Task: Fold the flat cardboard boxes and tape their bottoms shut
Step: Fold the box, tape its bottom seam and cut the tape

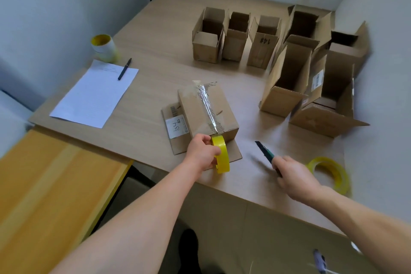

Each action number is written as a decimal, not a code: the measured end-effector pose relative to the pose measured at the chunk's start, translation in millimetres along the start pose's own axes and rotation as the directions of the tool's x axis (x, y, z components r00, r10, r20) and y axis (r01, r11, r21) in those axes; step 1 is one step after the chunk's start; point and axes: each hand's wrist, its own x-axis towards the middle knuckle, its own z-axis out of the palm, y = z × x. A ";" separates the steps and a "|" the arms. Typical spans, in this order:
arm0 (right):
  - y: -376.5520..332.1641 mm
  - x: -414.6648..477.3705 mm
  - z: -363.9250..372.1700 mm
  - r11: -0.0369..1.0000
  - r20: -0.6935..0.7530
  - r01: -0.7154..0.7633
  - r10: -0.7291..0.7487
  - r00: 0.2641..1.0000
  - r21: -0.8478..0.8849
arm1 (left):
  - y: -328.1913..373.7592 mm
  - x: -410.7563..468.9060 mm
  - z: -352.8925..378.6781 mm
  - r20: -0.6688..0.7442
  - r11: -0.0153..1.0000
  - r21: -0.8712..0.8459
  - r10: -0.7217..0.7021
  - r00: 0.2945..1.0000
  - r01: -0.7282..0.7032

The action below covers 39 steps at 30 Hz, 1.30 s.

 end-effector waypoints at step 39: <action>-94.6 130.8 -98.6 0.925 0.232 0.378 -0.375 0.897 0.036 | 25.2 10.7 0.8 -0.051 0.862 -0.363 -0.399 0.916 0.355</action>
